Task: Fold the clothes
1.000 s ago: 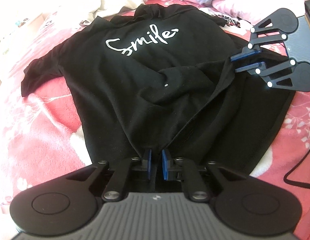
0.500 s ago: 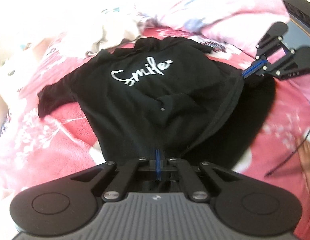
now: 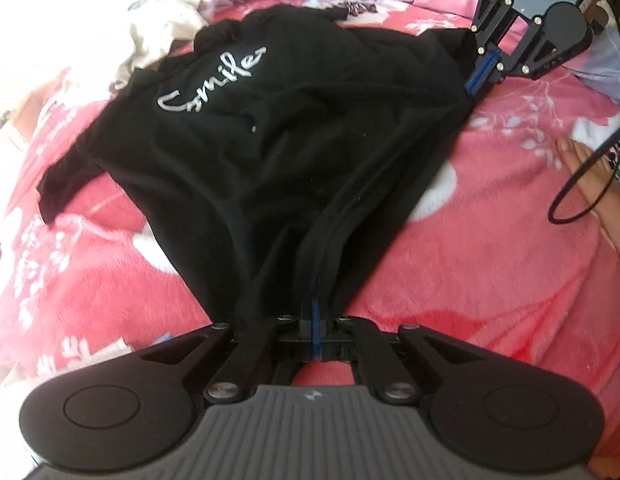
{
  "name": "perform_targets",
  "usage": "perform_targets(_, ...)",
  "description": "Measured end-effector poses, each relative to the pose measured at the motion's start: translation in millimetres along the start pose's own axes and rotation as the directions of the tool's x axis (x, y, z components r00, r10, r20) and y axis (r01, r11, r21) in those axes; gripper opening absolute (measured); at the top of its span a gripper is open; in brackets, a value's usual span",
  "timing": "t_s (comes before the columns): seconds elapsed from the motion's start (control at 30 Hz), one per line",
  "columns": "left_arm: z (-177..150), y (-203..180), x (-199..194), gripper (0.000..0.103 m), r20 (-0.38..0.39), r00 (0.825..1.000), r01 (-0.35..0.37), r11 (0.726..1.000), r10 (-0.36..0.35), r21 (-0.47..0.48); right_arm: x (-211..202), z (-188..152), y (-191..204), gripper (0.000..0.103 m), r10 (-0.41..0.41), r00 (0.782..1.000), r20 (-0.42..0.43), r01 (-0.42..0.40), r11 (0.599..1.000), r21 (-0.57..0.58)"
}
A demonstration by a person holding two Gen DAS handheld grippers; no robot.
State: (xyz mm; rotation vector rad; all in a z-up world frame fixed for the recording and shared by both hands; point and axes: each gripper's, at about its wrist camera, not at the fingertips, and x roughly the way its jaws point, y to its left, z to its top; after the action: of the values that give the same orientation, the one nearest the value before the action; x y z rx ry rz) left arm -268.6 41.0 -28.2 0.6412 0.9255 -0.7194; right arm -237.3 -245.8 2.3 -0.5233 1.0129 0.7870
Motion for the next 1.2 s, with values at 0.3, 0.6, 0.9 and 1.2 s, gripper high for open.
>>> perform_targets(0.3, -4, 58, -20, 0.023, 0.028, 0.995, 0.100, 0.897, -0.098, -0.431, -17, -15, -28, 0.005, 0.047, 0.990, 0.136, -0.089, 0.941, 0.325)
perform_targets(0.6, 19, 44, 5, 0.035, -0.001, 0.998, 0.063, 0.920, -0.069, -0.386, -26, -29, -50, 0.014, -0.036, 0.963, 0.267, -0.142, 0.774, 0.618)
perform_targets(0.9, 18, 14, 24, 0.000, -0.049, 0.999, 0.001, 0.975, -0.013, -0.221, -23, -33, -59, 0.015, -0.102, 0.951, 0.292, -0.141, 0.697, 0.703)
perform_targets(1.2, -6, 18, 14, 0.003, -0.126, 0.992, -0.004, 0.976, -0.024, -0.216, -46, -67, -96, 0.019, -0.286, 0.940, 0.185, -0.010, 0.518, 0.855)
